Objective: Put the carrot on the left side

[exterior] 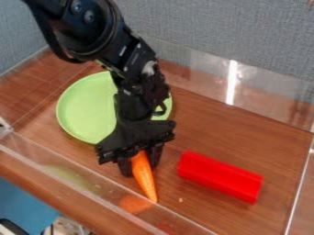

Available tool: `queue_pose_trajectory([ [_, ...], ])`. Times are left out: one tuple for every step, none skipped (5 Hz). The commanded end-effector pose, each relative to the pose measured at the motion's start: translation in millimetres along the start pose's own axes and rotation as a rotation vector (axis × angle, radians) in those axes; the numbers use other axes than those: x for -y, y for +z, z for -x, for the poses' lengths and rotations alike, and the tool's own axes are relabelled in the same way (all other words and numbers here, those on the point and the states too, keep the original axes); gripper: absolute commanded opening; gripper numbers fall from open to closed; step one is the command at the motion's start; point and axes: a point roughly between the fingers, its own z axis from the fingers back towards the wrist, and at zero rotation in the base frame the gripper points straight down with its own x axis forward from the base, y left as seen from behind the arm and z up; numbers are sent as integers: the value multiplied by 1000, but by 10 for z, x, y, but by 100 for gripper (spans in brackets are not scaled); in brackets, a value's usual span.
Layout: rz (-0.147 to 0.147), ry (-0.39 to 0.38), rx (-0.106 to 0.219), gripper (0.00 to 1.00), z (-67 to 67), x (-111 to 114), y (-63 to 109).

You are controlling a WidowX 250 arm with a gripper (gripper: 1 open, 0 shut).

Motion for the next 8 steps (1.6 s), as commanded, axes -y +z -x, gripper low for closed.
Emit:
queue_pose_trajectory([
  [-11,26,12,0,-67,-43,5],
  [-23,30,15,0,-79,-60,7],
  [-36,31,16,0,-83,-74,14],
  [-48,28,15,0,-79,-85,23],
  [-60,23,7,0,-65,-91,34],
  [-72,17,-1,0,-50,-95,44],
  [-85,10,-11,0,-33,-98,45],
  [-100,14,-5,100,-51,-133,49],
])
